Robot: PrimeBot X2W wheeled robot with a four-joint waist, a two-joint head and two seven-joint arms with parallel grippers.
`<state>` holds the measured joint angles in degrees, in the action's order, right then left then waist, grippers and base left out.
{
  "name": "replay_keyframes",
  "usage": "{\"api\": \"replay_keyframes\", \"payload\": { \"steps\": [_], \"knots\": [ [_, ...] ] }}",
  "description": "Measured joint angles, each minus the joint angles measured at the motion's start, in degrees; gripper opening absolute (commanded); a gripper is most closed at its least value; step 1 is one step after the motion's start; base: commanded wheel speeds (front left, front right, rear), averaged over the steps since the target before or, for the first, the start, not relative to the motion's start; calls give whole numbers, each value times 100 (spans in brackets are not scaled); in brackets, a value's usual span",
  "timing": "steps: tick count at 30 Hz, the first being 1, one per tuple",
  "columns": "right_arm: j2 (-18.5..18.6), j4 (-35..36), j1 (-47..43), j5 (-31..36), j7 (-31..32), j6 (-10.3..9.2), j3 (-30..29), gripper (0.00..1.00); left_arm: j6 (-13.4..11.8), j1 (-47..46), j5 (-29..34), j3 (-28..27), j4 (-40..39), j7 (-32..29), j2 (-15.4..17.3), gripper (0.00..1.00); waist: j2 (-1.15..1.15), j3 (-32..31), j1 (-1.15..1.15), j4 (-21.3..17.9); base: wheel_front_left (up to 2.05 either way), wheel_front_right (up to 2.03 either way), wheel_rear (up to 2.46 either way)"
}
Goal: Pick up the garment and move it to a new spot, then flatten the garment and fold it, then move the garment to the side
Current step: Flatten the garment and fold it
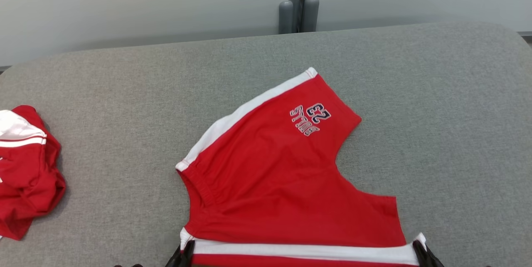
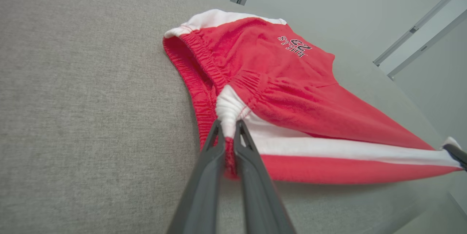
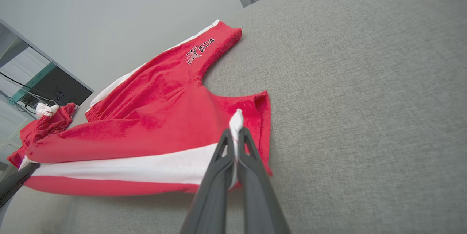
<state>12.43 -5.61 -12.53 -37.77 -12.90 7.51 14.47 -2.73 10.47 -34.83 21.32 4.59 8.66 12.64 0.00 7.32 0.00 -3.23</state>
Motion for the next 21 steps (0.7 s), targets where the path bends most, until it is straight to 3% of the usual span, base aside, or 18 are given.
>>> {"api": "replay_keyframes", "payload": {
  "steps": [5, 9, 15, 21],
  "knots": [
    [12, 359, -349, 137, 298, 0, -255, 0, -312, 471, -58, -41, -864, -366, 162, 0, 0, -74, 0, -9, 0, 0, 0],
    [49, 491, -204, 219, 450, 0, -427, 0, -364, 514, -201, -12, -1128, -657, 169, 0, 0, -45, 0, 18, 0, 0, 0],
    [383, 315, 934, 238, 619, 0, -469, 0, -282, 10, -449, 1, -1204, -1074, 126, 0, 0, 172, 0, 147, 0, 0, 0],
    [836, -179, 2571, 30, 783, 1, -176, 0, -29, -940, -593, -49, -1096, -1276, 108, 0, 0, 641, 0, 408, 0, 0, 0]
  ]
}}
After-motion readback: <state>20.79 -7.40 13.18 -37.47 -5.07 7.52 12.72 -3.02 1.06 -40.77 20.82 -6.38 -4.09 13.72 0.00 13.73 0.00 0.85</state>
